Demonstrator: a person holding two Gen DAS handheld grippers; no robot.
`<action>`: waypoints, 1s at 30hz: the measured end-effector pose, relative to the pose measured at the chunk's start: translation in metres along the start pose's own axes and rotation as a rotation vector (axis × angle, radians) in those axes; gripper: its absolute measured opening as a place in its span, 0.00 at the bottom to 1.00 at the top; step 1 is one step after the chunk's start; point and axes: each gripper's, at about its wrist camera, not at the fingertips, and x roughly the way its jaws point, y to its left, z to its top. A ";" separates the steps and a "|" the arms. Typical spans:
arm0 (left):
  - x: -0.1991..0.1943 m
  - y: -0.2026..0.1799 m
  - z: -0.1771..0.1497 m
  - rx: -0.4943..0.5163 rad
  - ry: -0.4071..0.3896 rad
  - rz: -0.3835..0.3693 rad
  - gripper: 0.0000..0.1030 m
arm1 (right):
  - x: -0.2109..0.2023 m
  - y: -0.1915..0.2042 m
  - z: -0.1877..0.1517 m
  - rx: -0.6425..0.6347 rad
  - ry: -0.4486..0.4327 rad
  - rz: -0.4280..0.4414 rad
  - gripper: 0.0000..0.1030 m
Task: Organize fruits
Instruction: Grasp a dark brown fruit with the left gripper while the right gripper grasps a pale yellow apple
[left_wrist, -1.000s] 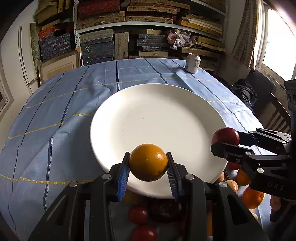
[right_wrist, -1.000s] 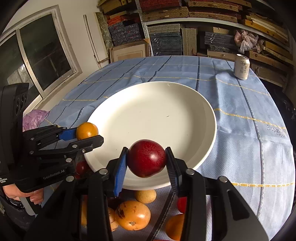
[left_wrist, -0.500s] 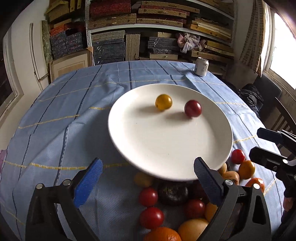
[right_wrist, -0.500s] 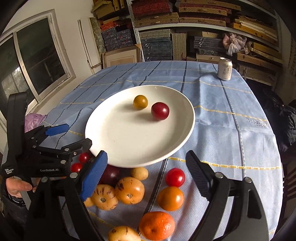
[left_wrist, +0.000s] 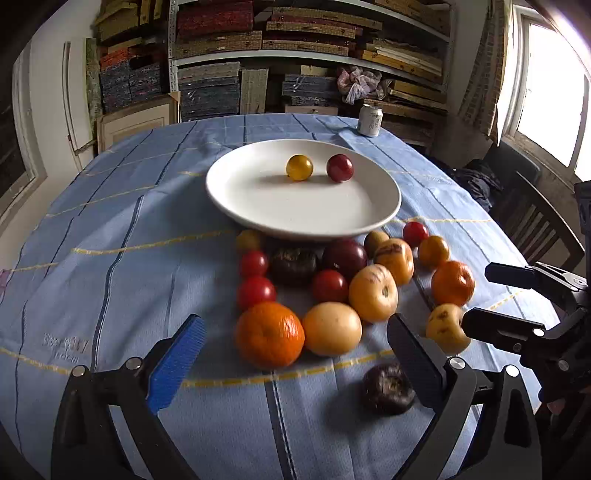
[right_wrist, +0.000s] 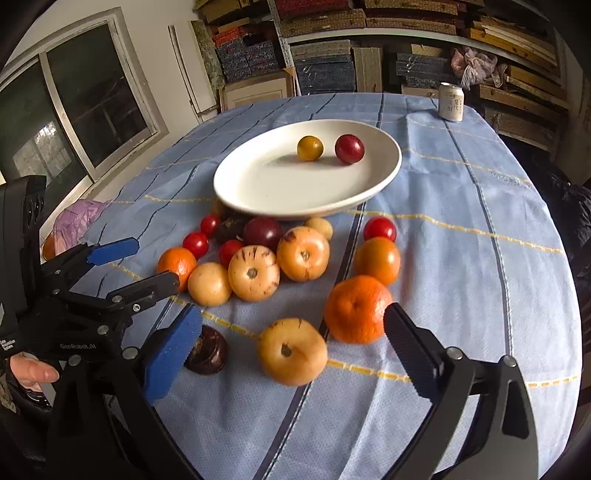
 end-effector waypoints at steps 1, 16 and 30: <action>-0.001 -0.002 -0.007 0.002 0.005 0.010 0.97 | 0.001 0.002 -0.005 -0.003 0.012 -0.005 0.95; -0.006 -0.027 -0.049 0.087 0.065 -0.032 0.97 | 0.030 -0.001 -0.022 0.024 0.053 -0.026 0.85; 0.031 -0.051 -0.041 0.088 0.122 -0.011 0.97 | 0.016 -0.017 -0.030 0.096 0.025 -0.031 0.45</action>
